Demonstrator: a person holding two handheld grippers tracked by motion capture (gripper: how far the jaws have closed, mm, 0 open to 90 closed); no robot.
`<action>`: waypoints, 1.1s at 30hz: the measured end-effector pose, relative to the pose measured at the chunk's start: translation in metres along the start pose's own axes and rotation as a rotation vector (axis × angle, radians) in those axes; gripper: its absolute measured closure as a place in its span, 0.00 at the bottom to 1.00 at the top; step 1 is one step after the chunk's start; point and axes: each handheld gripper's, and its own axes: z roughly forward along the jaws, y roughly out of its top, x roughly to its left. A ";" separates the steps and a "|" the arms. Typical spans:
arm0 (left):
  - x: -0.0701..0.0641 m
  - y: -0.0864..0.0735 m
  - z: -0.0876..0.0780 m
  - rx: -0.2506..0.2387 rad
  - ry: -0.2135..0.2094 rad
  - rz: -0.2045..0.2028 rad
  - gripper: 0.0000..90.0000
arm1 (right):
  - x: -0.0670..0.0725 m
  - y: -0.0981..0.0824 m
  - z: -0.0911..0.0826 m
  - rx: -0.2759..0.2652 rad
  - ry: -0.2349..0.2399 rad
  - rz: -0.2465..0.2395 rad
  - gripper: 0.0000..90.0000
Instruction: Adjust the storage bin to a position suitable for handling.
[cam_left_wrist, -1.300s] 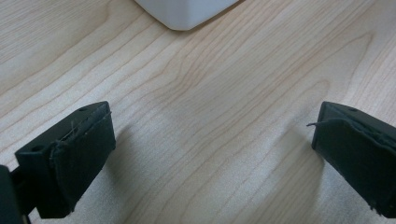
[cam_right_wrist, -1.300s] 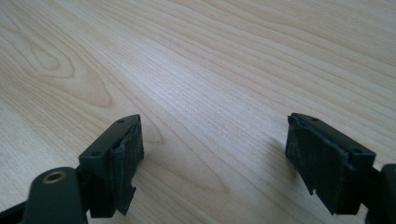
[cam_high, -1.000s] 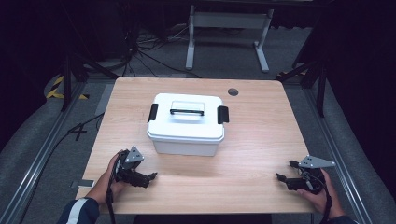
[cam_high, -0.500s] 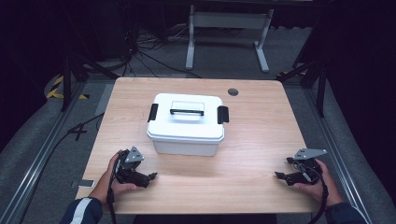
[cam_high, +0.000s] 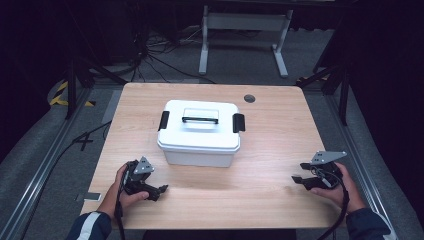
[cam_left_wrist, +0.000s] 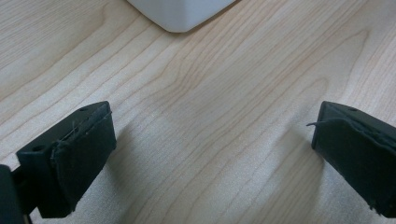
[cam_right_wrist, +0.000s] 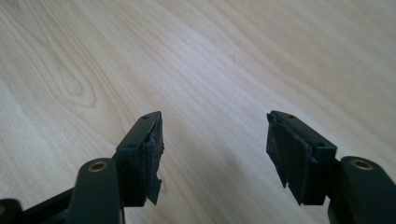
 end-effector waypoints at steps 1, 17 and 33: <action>0.000 0.000 0.000 0.000 0.000 0.000 0.00 | -0.001 0.005 -0.002 -0.001 0.006 -0.010 0.43; 0.000 0.000 0.000 0.000 0.000 0.001 0.00 | 0.003 0.070 -0.019 -0.025 -0.008 -0.133 0.46; 0.000 0.000 0.000 0.000 -0.002 -0.001 0.00 | 0.014 0.148 -0.026 -0.025 -0.005 -0.281 0.51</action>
